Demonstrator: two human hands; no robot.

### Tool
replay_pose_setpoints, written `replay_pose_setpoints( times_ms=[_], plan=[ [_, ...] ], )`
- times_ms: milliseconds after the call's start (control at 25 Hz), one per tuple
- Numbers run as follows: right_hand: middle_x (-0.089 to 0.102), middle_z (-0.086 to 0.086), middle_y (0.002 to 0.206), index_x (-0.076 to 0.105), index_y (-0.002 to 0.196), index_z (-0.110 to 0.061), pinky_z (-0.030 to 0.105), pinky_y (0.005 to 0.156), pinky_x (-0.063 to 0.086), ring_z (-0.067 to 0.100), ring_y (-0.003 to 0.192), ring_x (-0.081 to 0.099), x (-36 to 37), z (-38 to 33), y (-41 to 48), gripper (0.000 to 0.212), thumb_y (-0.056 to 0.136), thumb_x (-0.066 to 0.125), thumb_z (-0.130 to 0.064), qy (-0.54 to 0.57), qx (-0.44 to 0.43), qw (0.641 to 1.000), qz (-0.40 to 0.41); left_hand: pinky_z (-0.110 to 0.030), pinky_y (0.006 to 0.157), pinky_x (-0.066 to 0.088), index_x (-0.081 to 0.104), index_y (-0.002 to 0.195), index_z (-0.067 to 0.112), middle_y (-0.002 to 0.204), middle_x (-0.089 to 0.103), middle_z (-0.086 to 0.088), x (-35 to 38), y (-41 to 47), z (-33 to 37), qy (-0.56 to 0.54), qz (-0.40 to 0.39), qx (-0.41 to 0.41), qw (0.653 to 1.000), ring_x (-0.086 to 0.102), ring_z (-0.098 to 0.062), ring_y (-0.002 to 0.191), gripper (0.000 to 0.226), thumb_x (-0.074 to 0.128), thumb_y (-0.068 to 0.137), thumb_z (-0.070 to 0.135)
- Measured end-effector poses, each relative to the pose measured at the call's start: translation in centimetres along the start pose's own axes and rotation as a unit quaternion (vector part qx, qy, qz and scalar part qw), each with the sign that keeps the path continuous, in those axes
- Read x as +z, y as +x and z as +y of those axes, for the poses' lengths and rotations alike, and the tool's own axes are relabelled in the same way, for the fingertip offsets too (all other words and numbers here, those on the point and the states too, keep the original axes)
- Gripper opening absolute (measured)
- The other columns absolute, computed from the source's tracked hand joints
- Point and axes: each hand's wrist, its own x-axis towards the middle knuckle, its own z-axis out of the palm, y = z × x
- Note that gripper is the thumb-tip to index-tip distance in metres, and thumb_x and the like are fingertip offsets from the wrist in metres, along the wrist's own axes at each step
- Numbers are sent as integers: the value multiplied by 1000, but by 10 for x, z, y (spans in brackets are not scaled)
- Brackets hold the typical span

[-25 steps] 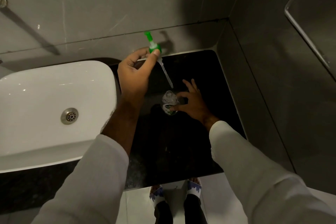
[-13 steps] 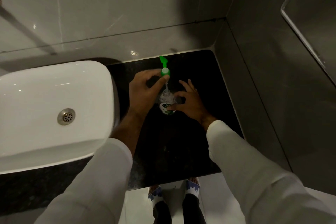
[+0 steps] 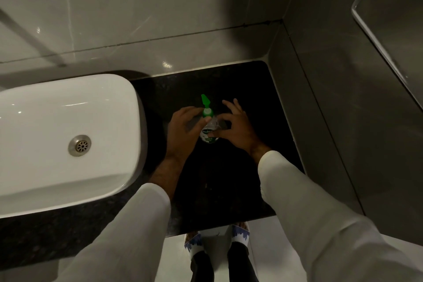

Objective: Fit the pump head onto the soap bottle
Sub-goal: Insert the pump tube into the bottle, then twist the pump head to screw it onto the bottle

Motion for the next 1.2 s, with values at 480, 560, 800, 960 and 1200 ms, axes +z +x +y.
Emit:
replay_pose_setpoints(
  times_ms=[480, 560, 800, 960, 1200],
  plan=[
    [27, -1, 165, 74, 117, -20, 58, 125, 9, 24, 157, 2, 6, 3, 2, 47, 76, 83, -39, 4, -6, 1000, 15, -28, 88, 56, 73, 108, 16, 105, 67, 4, 5, 11, 13, 56, 23, 17, 998, 65, -15, 101, 35, 84, 82, 37],
    [27, -1, 165, 75, 114, -19, 58, 125, 7, 24, 157, 1, 3, 4, 2, 43, 76, 83, -38, 10, -5, 1000, 11, -30, 101, 56, 71, 124, 8, 124, 70, -6, 1, 15, 10, 40, -40, 9, 998, 65, -19, 117, 41, 80, 88, 24],
    [29, 0, 164, 75, 112, -21, 58, 125, 10, 25, 157, 2, 5, 4, 5, 42, 76, 83, -39, 5, 0, 1000, 10, -4, 87, 52, 52, 136, 12, 110, 64, 14, 7, 4, 12, -14, 30, -21, 999, 65, 10, 98, 71, 89, 78, 27],
    [31, -1, 163, 75, 111, -18, 57, 125, 13, 24, 157, 4, 4, 9, 8, 43, 74, 84, -38, 17, 10, 1000, 15, -11, 103, 53, 48, 146, 11, 124, 65, 19, 7, 9, 11, -51, -22, -17, 998, 62, 23, 108, 64, 77, 89, 10],
    [35, -1, 161, 74, 118, -19, 55, 126, 15, 24, 157, 7, 8, 8, 9, 48, 75, 84, -39, 8, 2, 1000, 12, -9, 95, 54, 46, 145, 13, 109, 69, 17, 15, 11, 6, -57, 47, -55, 996, 67, 14, 103, 83, 90, 76, 24]
  ],
)
